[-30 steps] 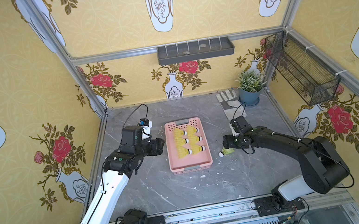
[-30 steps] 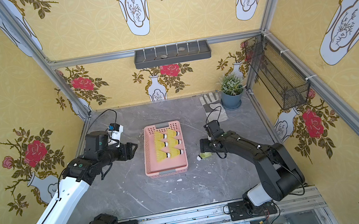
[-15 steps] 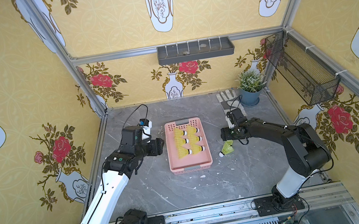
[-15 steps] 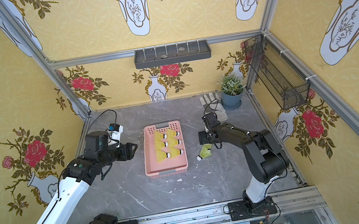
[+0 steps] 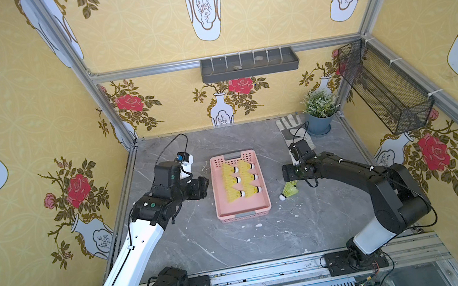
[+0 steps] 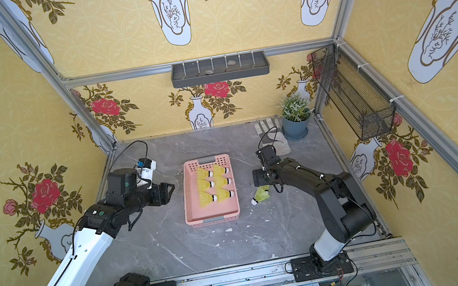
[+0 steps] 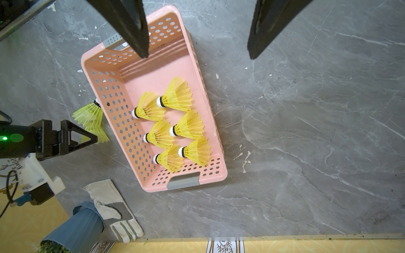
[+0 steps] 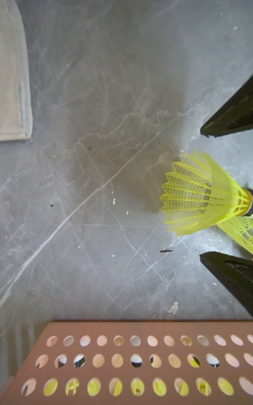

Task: Put the shuttlecocks into the storage box
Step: Pick up the shuttlecock at the center of the board.

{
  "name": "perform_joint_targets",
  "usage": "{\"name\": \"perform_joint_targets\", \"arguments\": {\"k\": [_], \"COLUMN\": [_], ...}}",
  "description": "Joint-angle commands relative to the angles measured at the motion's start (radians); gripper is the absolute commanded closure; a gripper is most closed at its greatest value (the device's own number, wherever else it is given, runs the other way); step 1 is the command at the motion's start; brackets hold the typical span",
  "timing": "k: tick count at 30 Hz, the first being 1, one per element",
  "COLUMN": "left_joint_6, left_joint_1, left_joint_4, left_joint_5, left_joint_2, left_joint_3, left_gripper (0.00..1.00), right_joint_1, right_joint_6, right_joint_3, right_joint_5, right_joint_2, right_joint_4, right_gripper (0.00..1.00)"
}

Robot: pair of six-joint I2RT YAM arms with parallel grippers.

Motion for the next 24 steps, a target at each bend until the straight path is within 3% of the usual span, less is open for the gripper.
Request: {"name": "perform_joint_targets", "arguments": {"k": [1,6,19,24], "left_joint_6": [0.009,0.01,0.009,0.009], "left_joint_1": [0.002,0.002,0.001,0.002], "left_joint_4": [-0.001,-0.002,0.0,0.0], "left_joint_5": [0.001,0.004,0.005,0.005], "left_joint_2": [-0.004,-0.006,-0.007,-0.007], "left_joint_3": [-0.009,-0.009,-0.01,-0.011], "left_gripper": [0.27,0.27,0.27,0.27], "right_joint_1": [0.012,0.04,0.056,0.056], "right_joint_6": [0.053,0.105,0.204,0.216], "right_joint_3": [-0.015,-0.047,-0.119,-0.128], "right_joint_5": [0.02,0.029,0.056,0.047], "right_joint_2": [-0.025,-0.049,-0.068,-0.04], "right_joint_4": [-0.022,-0.019,0.02,0.036], "right_gripper": [0.18,0.23,0.51,0.54]}}
